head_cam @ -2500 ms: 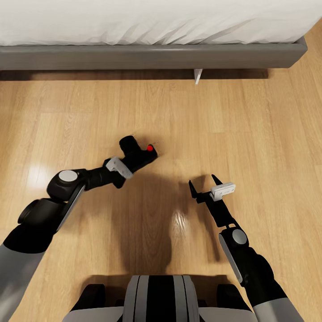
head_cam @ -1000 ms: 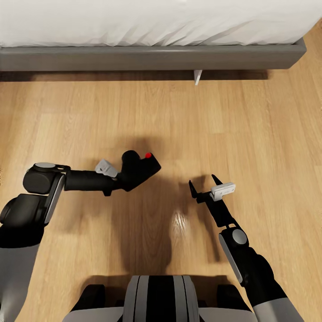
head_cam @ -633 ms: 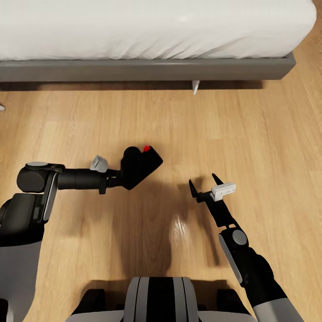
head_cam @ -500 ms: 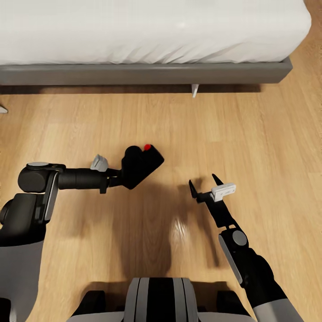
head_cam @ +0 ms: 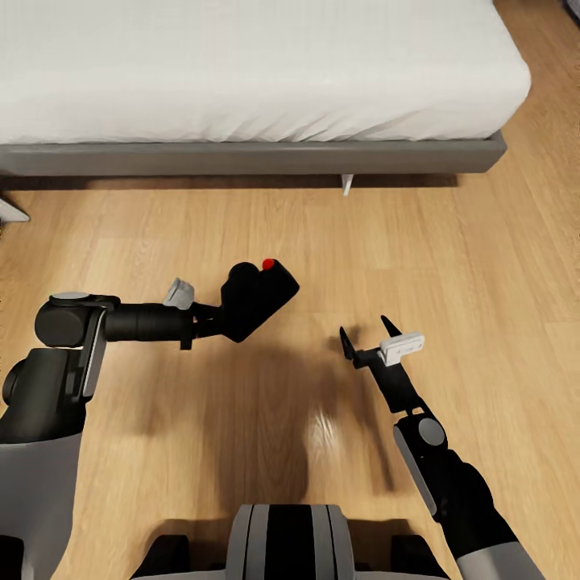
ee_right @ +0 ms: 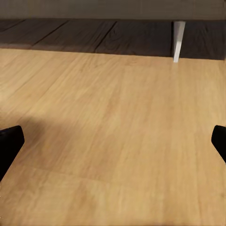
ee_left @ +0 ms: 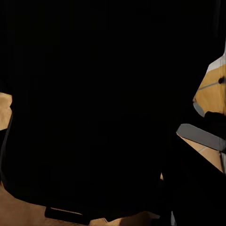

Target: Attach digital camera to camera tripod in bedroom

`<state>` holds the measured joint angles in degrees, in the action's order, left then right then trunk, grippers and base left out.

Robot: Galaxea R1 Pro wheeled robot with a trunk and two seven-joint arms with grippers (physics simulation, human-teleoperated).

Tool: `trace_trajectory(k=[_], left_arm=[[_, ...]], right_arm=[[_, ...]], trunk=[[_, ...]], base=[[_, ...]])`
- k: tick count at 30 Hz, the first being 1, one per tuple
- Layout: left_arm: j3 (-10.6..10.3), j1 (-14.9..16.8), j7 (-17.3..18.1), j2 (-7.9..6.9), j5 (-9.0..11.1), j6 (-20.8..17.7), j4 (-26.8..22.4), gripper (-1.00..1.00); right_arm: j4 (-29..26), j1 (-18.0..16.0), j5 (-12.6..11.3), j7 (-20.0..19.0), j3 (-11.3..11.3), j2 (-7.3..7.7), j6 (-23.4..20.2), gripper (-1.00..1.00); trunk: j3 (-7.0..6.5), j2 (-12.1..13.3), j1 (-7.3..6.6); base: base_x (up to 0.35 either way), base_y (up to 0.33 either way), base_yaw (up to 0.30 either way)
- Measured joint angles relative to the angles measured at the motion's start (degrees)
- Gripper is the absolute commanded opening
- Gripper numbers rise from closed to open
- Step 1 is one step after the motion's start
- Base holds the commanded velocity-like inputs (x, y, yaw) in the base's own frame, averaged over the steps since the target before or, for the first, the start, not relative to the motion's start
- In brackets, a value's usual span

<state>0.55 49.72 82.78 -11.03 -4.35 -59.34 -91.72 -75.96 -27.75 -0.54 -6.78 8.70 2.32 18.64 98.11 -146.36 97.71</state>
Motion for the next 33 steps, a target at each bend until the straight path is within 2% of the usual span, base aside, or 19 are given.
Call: trace_trajectory(k=[6,11,33], left_arm=[[0.08,0.0,4.27,-0.03,-0.01,-0.06,0.0,-1.0],[0.11,0.0,5.99,-0.06,-0.08,-0.07,0.07,-1.0],[0.12,0.0,6.74,-0.8,-0.22,-0.08,3.02,-1.0]], right_arm=[[0.0,0.25,0.0,-0.03,0.1,-0.02,-0.15,1.0],[0.0,0.41,0.0,-0.04,0.13,-0.05,-0.44,1.0],[0.0,0.52,0.0,-0.13,0.2,-0.05,-0.72,1.0]], trunk=[[-1.33,0.08,-0.15],[-2.44,0.15,-0.28],[-7.31,0.44,-0.85]], base=[[0.0,0.0,0.0],[0.0,0.0,0.0],[0.0,0.0,0.0]])
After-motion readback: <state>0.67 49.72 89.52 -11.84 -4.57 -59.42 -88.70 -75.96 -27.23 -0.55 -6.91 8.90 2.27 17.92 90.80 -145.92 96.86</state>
